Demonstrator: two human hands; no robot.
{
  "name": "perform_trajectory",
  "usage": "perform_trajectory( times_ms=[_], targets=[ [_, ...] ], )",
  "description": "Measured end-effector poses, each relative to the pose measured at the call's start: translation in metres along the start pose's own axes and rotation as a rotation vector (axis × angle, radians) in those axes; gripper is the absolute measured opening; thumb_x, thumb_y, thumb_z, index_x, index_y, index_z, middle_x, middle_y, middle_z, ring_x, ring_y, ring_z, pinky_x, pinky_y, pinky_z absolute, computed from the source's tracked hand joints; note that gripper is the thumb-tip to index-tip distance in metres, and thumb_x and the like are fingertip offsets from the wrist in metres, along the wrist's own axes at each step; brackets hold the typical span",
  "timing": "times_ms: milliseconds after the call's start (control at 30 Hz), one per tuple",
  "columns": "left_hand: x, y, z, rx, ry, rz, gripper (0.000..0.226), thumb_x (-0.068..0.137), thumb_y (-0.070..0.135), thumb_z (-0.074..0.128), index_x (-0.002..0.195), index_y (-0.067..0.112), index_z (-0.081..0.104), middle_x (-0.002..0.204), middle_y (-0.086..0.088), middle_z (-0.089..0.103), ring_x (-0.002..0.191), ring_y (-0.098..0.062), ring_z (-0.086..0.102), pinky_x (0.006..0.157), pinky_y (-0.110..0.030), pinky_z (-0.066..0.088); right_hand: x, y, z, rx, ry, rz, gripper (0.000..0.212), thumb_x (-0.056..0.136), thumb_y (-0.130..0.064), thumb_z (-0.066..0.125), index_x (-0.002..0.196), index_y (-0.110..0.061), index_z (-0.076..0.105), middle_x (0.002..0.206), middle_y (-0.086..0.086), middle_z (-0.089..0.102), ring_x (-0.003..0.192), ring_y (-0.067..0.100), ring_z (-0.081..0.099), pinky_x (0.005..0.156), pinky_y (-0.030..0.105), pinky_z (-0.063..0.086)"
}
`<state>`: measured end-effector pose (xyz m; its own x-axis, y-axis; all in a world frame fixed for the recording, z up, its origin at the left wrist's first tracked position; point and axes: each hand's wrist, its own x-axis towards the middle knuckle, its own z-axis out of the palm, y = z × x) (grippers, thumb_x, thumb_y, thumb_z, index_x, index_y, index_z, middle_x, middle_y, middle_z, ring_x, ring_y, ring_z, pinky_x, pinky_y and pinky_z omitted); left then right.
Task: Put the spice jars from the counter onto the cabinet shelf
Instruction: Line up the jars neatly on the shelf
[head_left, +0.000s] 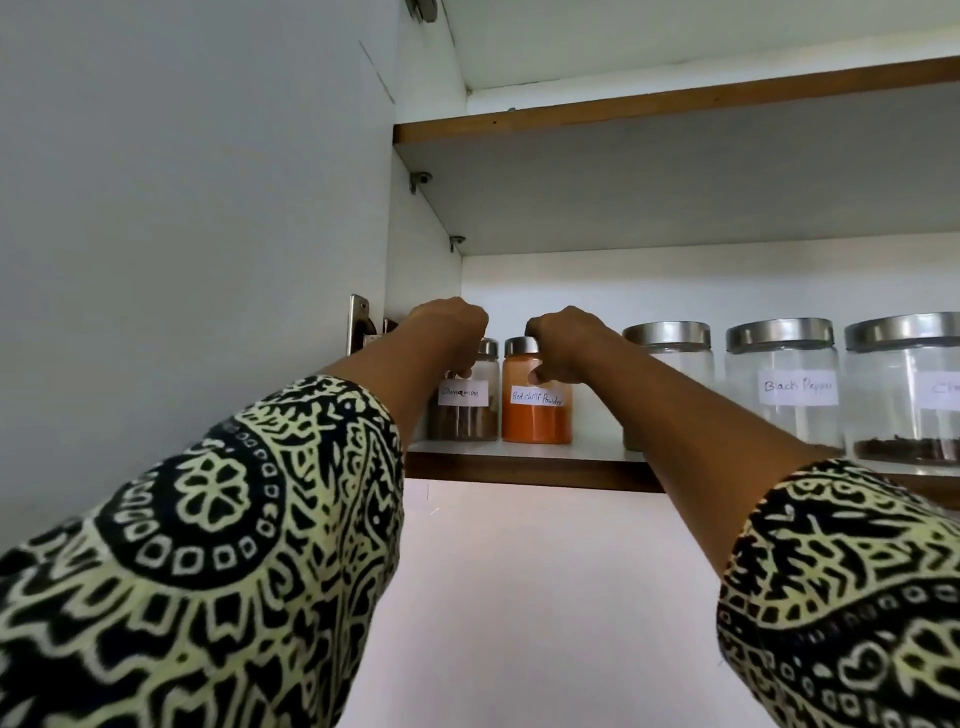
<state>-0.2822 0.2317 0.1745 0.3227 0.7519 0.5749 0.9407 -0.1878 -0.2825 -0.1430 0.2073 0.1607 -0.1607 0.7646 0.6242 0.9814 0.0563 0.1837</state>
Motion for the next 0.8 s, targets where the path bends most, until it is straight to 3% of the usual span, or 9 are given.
perform_trajectory(
  times_ms=[233,533,800],
  targets=[
    [0.023,0.007,0.015,0.048,-0.02,-0.004,0.043,0.084,0.016,0.067,0.124,0.006,0.053,0.114,-0.012,0.061,0.099,-0.024,0.058,0.078,-0.033,0.047,0.032,0.001,0.019,-0.055,-0.024,0.03,0.05,0.078,-0.019,0.073,0.123,-0.008,0.054,0.119,0.013,0.059,0.108,0.027,0.057,0.084,0.033,0.047],
    [0.044,0.01,0.031,0.091,-0.003,-0.012,0.038,0.091,0.013,0.055,0.128,0.006,0.047,0.123,-0.013,0.055,0.112,-0.028,0.054,0.089,-0.037,0.046,0.055,0.01,0.035,-0.116,-0.029,-0.003,0.044,0.079,-0.021,0.071,0.118,-0.007,0.056,0.117,0.014,0.06,0.107,0.029,0.058,0.083,0.033,0.046],
    [0.054,0.008,0.04,0.101,0.008,-0.003,0.035,0.091,0.014,0.055,0.125,0.008,0.05,0.117,-0.012,0.058,0.104,-0.026,0.056,0.082,-0.035,0.045,0.068,0.017,0.04,-0.149,-0.072,-0.009,0.047,0.078,-0.022,0.071,0.119,-0.01,0.053,0.117,0.013,0.059,0.107,0.029,0.057,0.083,0.036,0.046]
  ],
)
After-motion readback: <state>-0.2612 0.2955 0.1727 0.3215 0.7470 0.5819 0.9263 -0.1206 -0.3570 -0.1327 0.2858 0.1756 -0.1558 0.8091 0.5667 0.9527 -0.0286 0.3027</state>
